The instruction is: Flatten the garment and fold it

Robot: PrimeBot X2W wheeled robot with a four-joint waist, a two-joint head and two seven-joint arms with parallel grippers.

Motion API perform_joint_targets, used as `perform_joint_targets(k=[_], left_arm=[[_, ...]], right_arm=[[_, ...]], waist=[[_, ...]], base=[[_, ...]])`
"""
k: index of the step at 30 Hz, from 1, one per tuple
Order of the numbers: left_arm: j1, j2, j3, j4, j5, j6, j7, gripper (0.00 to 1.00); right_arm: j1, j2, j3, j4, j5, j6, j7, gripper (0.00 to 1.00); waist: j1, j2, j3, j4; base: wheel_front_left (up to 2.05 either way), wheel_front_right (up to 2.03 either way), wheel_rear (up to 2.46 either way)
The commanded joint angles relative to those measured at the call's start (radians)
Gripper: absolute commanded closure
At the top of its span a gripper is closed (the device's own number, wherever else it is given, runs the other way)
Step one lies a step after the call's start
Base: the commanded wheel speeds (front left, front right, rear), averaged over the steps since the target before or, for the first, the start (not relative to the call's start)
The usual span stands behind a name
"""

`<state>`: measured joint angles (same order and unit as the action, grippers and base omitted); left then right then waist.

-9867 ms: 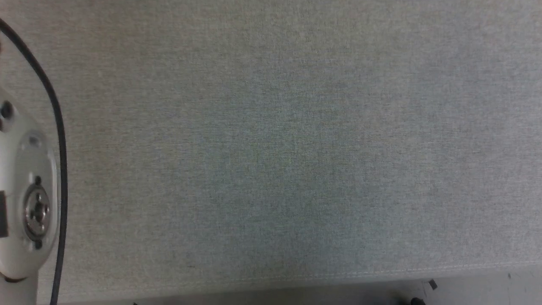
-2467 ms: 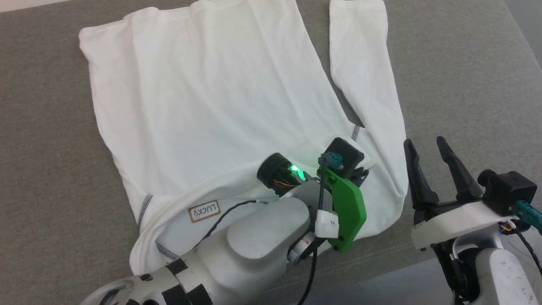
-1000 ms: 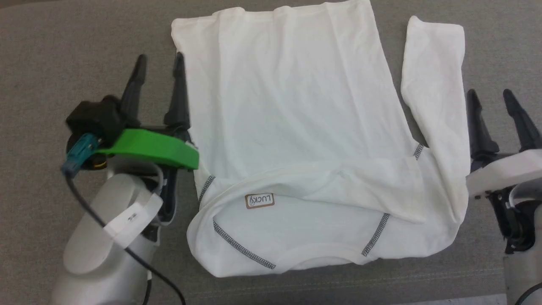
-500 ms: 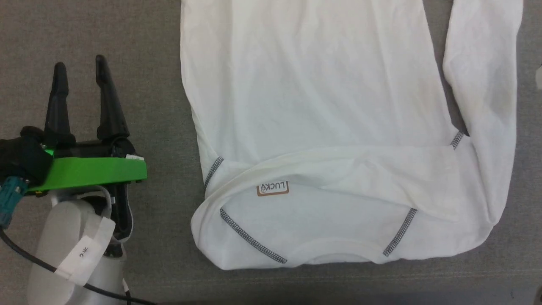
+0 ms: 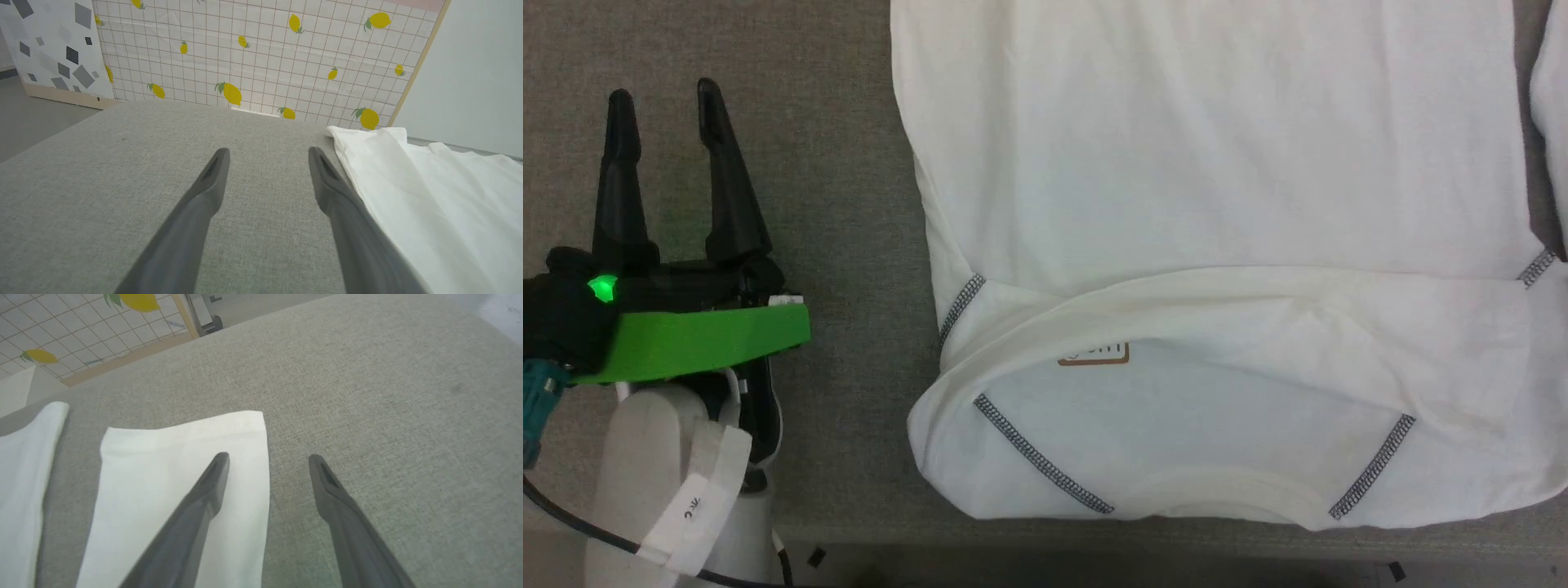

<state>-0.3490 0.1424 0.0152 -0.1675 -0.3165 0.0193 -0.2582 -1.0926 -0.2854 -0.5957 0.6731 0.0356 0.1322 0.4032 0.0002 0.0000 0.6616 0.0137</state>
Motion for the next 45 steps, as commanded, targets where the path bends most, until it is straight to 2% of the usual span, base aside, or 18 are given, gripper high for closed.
perform_joint_targets(k=[1,7,8,9,11,14,17,25,30,34,38,45], left_arm=[[0.014,-0.008,0.006,-0.011,0.02,-0.009,-0.004,0.0],[0.024,-0.026,0.025,-0.041,0.047,-0.029,-0.004,0.0],[0.026,-0.029,0.029,-0.044,0.049,-0.032,-0.004,0.0],[0.028,-0.031,0.031,-0.046,0.051,-0.034,-0.004,0.0],[0.033,-0.036,0.037,-0.047,0.055,-0.039,-0.004,0.0],[0.038,-0.041,0.043,-0.04,0.06,-0.048,-0.004,0.0],[0.041,-0.047,0.038,-0.022,0.057,-0.06,-0.004,0.0],[0.049,-0.061,0.028,0.03,0.062,-0.074,-0.004,0.0],[0.072,-0.068,0.03,0.074,0.058,-0.078,-0.004,0.0],[0.102,-0.071,0.031,0.107,0.053,-0.082,-0.004,0.0],[0.139,-0.073,0.034,0.13,0.049,-0.083,-0.004,0.0],[0.195,-0.07,0.042,0.15,0.04,-0.081,-0.003,0.0]], right_arm=[[-0.026,0.0,-0.027,0.001,-0.027,-0.002,0.024,0.0],[-0.06,0.022,-0.099,-0.02,-0.085,-0.002,0.132,0.0],[-0.059,0.025,-0.097,-0.023,-0.089,-0.002,0.157,0.36],[-0.056,0.026,-0.095,-0.024,-0.092,-0.002,0.179,0.62],[-0.046,0.023,-0.086,-0.029,-0.099,-0.002,0.227,1.0],[-0.028,0.016,-0.079,-0.061,-0.1,-0.002,0.266,1.0],[-0.013,0.01,-0.069,-0.088,-0.078,-0.002,0.259,1.0],[0.08,-0.01,0.014,-0.177,0.023,-0.002,0.19,1.0],[0.194,-0.064,0.1,-0.257,0.091,-0.002,0.126,1.0],[0.315,-0.081,0.167,-0.394,0.136,-0.002,0.117,1.0],[0.455,-0.083,0.231,-0.576,0.173,-0.002,0.155,1.0],[0.669,-0.027,0.324,-0.912,0.166,-0.002,0.266,1.0]], waist=[[-0.0002,0.0,0.047,0.037],[-0.0002,0.0,0.063,0.046],[-0.0002,0.0,0.064,0.046],[-0.0002,0.0,0.064,0.045],[-0.0002,0.0,0.062,0.043],[-0.0002,0.0,0.053,0.041],[-0.0002,0.0,0.038,0.039],[-0.0002,0.0,-0.059,0.03],[-0.0002,0.0,-0.156,0.023],[-0.0002,0.0,-0.233,0.02],[-0.0002,0.0,-0.306,0.014],[-0.0002,0.0,-0.397,0.014]], base=[[0.0,0.0,0.0],[0.0,0.0,0.0],[0.0,0.0,0.0],[0.0,0.0,0.0],[0.0,0.0,0.0],[0.0,0.0,0.0],[0.0,0.0,0.0],[0.0,0.0,0.0],[0.0,0.0,0.0],[0.0,0.0,0.0],[0.0,0.0,0.0],[0.0,0.0,0.0]])
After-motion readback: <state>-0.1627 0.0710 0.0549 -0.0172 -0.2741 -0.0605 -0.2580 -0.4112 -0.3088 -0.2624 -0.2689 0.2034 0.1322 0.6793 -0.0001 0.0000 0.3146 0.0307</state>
